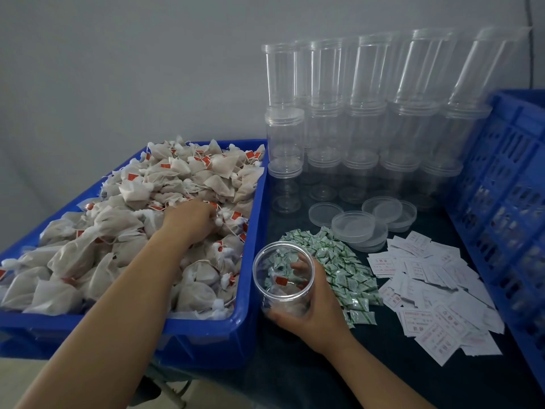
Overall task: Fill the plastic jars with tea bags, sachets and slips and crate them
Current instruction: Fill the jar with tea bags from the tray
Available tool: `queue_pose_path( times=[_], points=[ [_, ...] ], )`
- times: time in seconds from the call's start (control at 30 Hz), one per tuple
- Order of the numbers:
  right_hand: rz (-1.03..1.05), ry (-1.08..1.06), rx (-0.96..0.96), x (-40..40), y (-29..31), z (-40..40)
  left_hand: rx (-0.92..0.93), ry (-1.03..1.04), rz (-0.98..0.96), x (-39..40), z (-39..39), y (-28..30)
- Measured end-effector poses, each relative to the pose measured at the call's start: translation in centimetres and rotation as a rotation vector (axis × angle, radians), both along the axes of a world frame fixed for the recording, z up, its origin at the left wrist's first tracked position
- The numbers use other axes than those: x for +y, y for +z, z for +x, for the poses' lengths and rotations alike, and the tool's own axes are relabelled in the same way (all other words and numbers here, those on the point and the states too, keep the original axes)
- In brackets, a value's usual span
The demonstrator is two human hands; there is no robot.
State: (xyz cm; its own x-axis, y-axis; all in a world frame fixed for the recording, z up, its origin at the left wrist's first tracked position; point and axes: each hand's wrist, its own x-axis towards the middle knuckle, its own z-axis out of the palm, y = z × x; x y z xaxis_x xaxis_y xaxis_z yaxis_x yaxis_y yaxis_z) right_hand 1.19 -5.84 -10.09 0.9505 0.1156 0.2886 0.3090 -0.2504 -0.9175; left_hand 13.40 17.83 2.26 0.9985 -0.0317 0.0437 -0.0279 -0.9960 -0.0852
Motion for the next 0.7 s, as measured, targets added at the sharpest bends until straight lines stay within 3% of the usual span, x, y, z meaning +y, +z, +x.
queue_pose_path(
  times=[0.23, 0.47, 0.6, 0.7],
  points=[
    [0.014, -0.001, 0.004, 0.1, 0.0, 0.0, -0.140, -0.062, -0.242, -1.1, -0.5, 0.4],
    [-0.029, -0.019, 0.006, 0.0, -0.1, 0.0, -0.281, -0.186, -0.708, -2.7, -1.9, 2.4],
    [-0.040, -0.026, -0.002, 0.0, -0.1, 0.1, -0.168, -0.301, -1.085, -3.7, -3.3, 3.7],
    [-0.029, -0.023, -0.001, 0.1, -0.2, 0.2, -0.060, -0.412, -1.203, -4.2, -4.1, 4.2]
  ],
)
